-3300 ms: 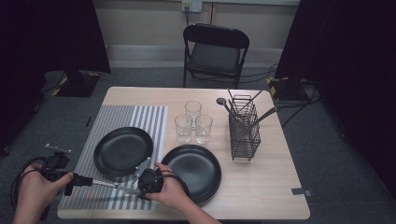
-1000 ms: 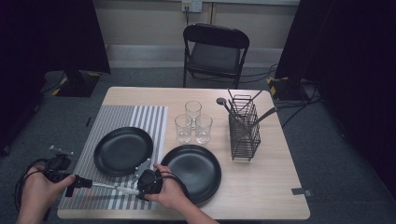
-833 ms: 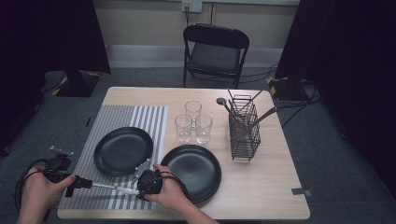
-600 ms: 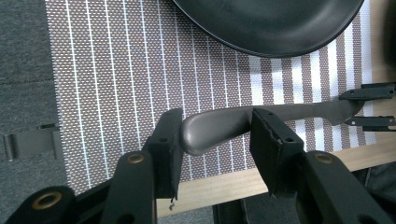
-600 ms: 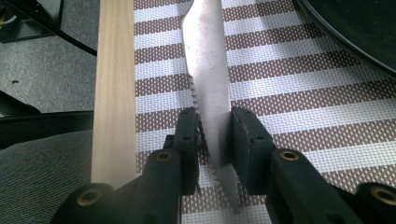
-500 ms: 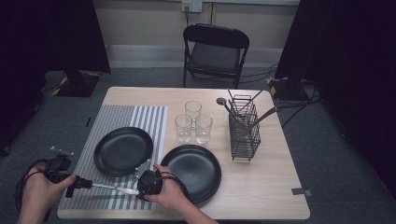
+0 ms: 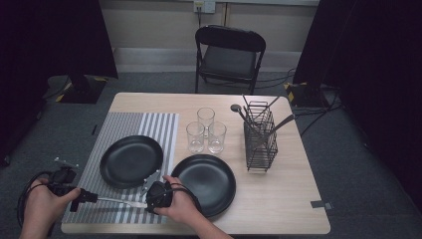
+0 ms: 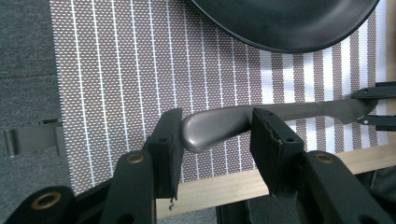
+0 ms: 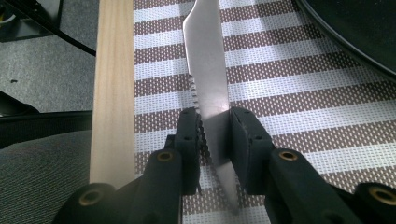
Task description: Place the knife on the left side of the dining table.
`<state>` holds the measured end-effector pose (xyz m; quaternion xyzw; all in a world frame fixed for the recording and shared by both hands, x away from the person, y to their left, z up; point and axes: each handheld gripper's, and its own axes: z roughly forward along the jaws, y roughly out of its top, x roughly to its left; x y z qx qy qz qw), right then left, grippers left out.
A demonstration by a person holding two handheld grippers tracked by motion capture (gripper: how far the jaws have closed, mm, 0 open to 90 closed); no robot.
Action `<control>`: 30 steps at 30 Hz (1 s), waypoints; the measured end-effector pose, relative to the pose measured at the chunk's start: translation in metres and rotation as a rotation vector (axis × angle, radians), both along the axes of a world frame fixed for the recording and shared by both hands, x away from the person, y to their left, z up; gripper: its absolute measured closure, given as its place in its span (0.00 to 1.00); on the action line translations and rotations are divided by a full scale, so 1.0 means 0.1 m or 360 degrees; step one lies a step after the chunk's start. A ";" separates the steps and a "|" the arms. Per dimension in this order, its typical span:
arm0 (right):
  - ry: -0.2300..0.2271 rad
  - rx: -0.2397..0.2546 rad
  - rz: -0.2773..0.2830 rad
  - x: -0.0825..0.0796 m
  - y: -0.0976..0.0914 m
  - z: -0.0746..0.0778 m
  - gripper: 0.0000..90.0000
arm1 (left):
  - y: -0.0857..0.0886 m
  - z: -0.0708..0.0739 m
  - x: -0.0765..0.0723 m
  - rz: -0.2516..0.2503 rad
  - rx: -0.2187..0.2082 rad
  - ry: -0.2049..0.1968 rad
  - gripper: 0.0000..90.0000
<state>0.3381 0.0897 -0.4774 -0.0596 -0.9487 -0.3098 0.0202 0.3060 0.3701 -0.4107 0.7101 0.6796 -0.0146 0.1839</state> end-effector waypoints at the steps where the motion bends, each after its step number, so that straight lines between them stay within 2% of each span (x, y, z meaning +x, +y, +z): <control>1: 0.0002 0.0002 -0.0001 0.00 0.00 0.00 0.82 | 0.00 0.00 0.00 -0.0005 -0.0001 0.0004 0.61; 30: -0.0022 0.0004 -0.0001 -0.01 -0.01 0.00 0.85 | 0.05 -0.07 0.02 0.0009 0.0003 0.0029 0.63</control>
